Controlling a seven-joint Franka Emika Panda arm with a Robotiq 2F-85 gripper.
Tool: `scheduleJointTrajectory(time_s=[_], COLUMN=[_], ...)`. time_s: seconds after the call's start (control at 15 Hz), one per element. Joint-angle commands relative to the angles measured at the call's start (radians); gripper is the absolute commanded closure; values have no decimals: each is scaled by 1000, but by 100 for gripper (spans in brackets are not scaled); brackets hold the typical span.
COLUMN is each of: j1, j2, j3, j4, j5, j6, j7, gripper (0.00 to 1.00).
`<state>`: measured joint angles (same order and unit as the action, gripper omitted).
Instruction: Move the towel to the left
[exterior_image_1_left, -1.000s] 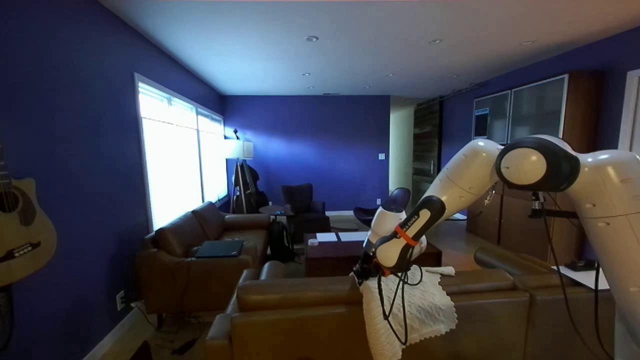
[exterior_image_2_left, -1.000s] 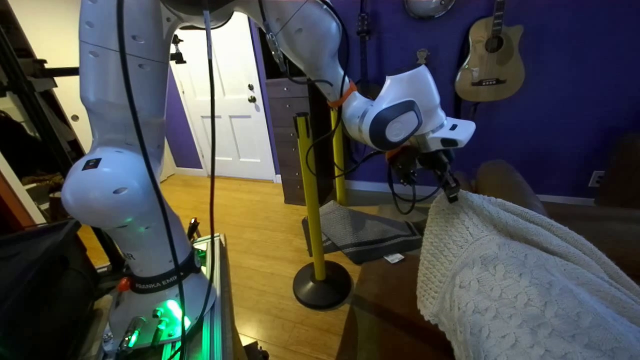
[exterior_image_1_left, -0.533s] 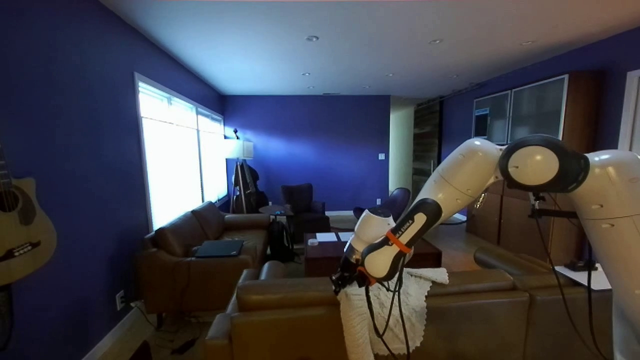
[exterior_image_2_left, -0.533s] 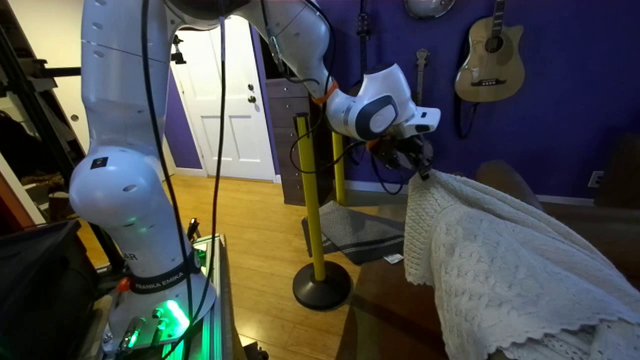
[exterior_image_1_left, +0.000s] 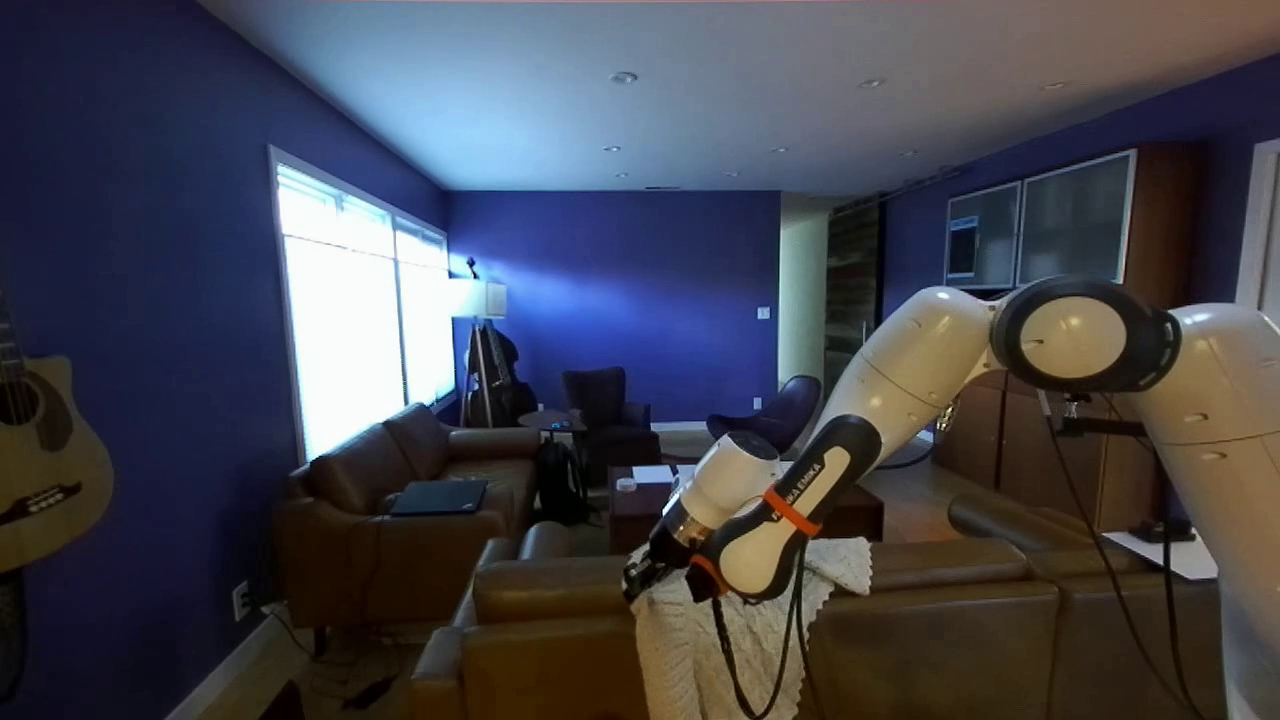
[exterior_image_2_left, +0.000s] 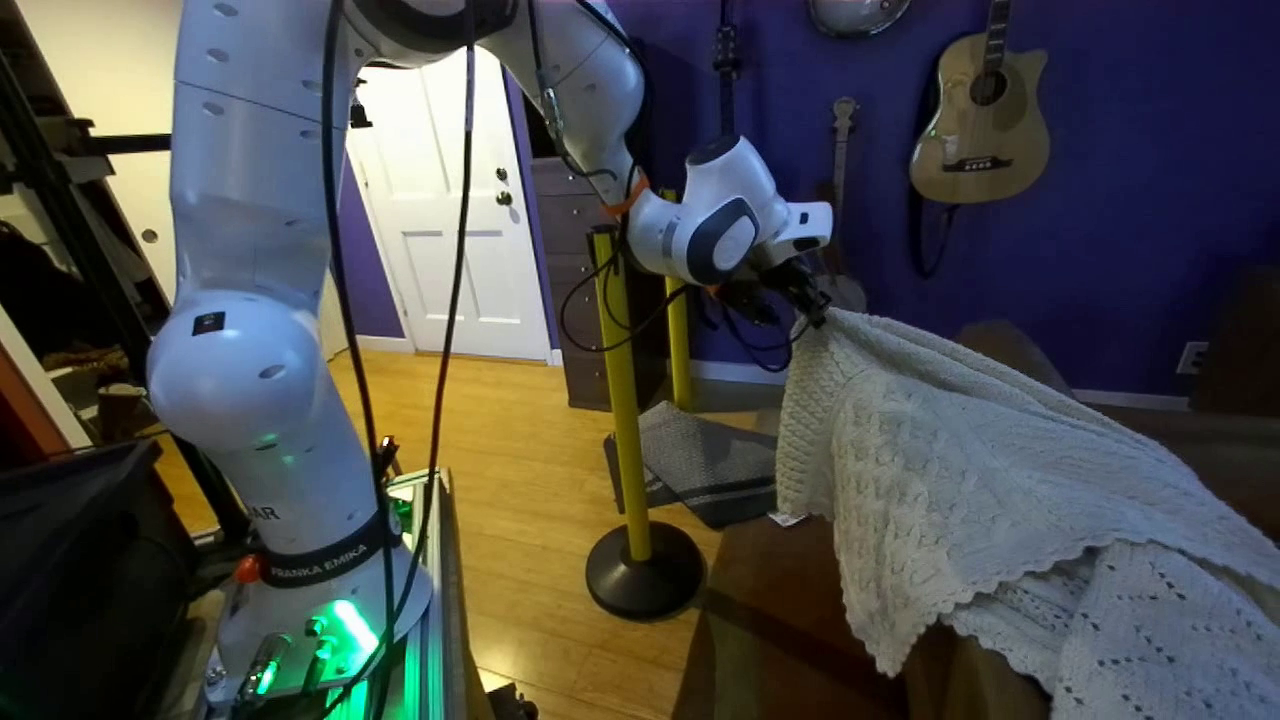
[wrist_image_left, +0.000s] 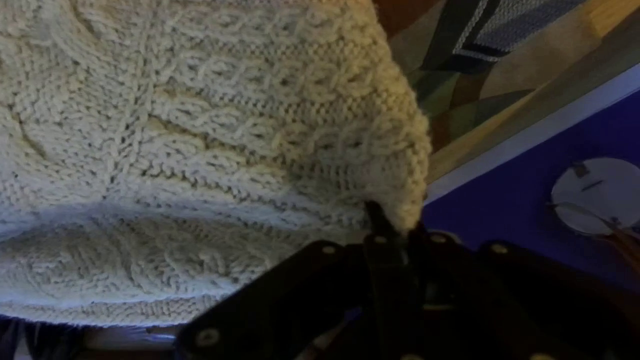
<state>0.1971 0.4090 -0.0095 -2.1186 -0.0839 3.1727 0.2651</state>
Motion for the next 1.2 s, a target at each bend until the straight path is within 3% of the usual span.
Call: scheduleJointTrajectory(time_s=[0.0, 0.07, 0.13, 0.33, 0.47, 0.67, 0.8, 1.0, 1.13], j1=[16, 6, -5, -10, 22, 140, 188, 318, 348], j2=[29, 35, 39, 20, -18, -102, -134, -175, -220], j3=[29, 45, 71, 98, 57, -129, -290, -528, -588], j4=[-6, -8, -11, -17, -17, -33, -21, 0, -1], j5=[-20, -17, 35, 42, 8, -4, -117, -259, -338], j6=[88, 94, 89, 41, 18, -49, -96, -248, -393], j7=[-31, -44, -97, -124, -78, -37, 47, 183, 254], gripper=[98, 98, 67, 53, 39, 19, 4, 0, 0])
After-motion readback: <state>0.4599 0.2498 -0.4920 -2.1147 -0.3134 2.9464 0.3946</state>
